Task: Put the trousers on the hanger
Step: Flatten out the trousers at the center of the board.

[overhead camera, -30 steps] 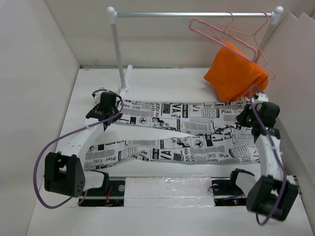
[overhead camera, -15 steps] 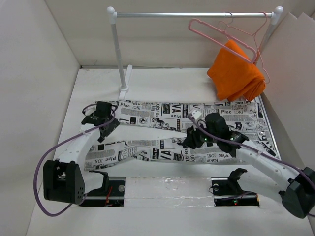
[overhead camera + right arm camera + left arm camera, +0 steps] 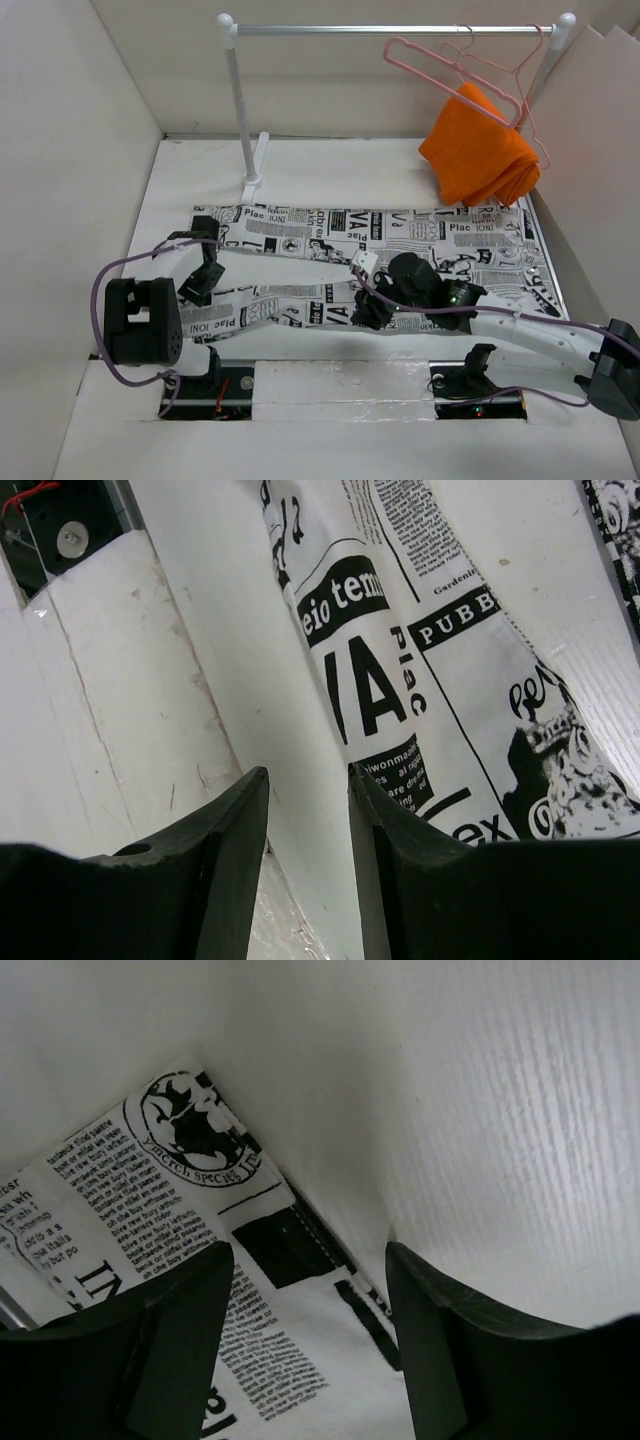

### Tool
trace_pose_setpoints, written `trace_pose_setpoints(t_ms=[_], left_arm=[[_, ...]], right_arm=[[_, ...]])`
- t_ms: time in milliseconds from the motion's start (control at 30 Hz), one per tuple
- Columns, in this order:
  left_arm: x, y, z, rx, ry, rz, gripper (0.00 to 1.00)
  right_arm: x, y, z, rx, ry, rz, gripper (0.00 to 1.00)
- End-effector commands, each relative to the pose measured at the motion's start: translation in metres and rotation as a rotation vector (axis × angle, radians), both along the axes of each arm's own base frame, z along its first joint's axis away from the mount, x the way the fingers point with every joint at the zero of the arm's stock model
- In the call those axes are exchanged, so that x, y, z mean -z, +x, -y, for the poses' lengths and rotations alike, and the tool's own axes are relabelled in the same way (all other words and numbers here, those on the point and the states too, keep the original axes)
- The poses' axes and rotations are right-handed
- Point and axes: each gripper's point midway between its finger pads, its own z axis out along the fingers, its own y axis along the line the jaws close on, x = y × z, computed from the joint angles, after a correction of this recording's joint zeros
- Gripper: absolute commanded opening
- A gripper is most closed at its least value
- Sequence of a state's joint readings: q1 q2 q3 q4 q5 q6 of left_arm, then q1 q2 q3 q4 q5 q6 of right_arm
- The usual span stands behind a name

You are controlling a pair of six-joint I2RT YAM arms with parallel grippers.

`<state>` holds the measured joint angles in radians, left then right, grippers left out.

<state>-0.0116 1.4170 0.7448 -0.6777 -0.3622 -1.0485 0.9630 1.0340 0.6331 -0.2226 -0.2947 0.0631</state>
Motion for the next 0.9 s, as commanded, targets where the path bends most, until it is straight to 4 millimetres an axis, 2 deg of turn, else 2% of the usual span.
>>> trace_pose_setpoints(t_ms=[0,167,300,367,467,500,633,800,867], left_arm=[[-0.003,-0.01,-0.016,-0.102,0.103,-0.047,0.58],[0.006,-0.01,0.0,-0.128,0.082,-0.071,0.54],[0.017,-0.012,0.017,-0.132,0.039,-0.094,0.39],[0.02,-0.013,0.026,-0.135,0.009,-0.098,0.38],[0.019,-0.013,0.029,-0.133,0.005,-0.079,0.23],[0.018,-0.012,0.029,-0.137,0.002,-0.067,0.15],[0.019,-0.012,0.031,-0.135,-0.013,-0.046,0.0],[0.016,-0.009,0.026,-0.109,0.011,-0.033,0.0],[0.0,0.013,0.021,-0.08,0.043,0.02,0.0]], right_arm=[[-0.023,0.003,-0.007,-0.026,0.054,0.08,0.43],[-0.035,0.011,0.001,-0.023,0.038,0.147,0.43],[-0.051,0.027,0.014,0.022,0.056,0.183,0.42],[-0.059,0.033,0.019,0.024,0.065,0.203,0.42],[-0.074,0.047,0.03,0.048,0.068,0.235,0.43],[-0.078,0.05,0.032,0.053,0.068,0.239,0.42],[-0.085,0.064,0.047,0.081,0.061,0.255,0.43],[-0.087,0.074,0.06,0.106,0.057,0.262,0.42],[-0.088,0.075,0.061,0.094,0.063,0.261,0.42]])
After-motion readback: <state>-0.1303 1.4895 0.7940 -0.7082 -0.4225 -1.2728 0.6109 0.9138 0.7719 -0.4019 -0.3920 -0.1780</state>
